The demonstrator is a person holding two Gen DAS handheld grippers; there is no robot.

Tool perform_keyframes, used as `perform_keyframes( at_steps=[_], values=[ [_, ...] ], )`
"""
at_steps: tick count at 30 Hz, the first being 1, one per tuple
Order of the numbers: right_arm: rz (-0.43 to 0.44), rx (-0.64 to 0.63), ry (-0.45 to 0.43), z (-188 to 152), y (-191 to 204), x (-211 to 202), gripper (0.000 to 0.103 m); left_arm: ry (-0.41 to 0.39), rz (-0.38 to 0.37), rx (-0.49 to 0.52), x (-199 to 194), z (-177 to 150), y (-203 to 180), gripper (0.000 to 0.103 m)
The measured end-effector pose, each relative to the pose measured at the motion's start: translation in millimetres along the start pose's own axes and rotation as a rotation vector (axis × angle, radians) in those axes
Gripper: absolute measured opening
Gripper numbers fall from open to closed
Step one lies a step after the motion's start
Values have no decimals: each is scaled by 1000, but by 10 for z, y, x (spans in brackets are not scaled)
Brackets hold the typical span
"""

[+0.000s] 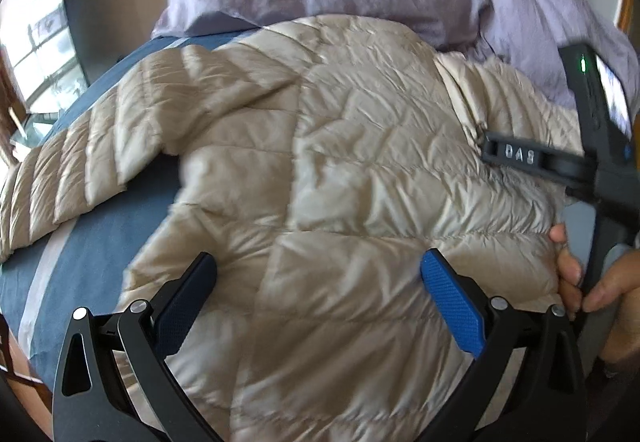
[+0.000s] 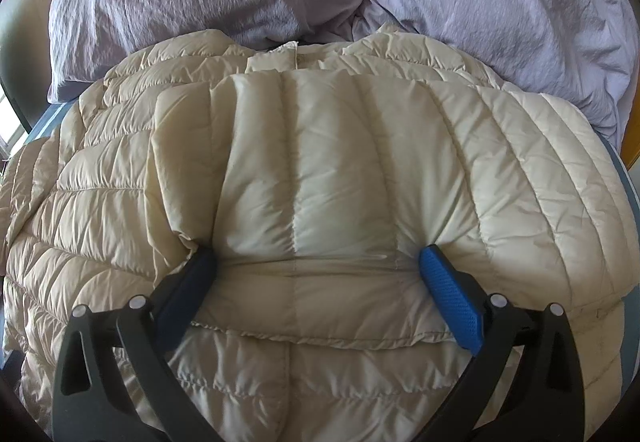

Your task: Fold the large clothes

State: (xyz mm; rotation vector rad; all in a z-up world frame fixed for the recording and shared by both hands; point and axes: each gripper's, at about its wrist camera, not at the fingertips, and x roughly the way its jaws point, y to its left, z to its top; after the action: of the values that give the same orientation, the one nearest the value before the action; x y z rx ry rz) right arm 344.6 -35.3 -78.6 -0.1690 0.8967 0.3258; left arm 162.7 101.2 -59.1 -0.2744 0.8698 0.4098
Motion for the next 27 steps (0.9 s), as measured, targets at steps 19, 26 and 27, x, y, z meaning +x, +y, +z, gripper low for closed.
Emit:
perform_keyframes(
  at_steps=[19, 26, 27],
  values=[
    [11, 15, -6, -7, -3, -7, 101, -37, 271, -304, -368, 252, 1856, 102],
    [11, 16, -7, -9, 0, -13, 101, -23, 318, -391, -336, 263, 2430, 102],
    [11, 16, -7, -9, -2, -13, 101, -21, 327, -405, -329, 268, 2525, 102]
  ],
)
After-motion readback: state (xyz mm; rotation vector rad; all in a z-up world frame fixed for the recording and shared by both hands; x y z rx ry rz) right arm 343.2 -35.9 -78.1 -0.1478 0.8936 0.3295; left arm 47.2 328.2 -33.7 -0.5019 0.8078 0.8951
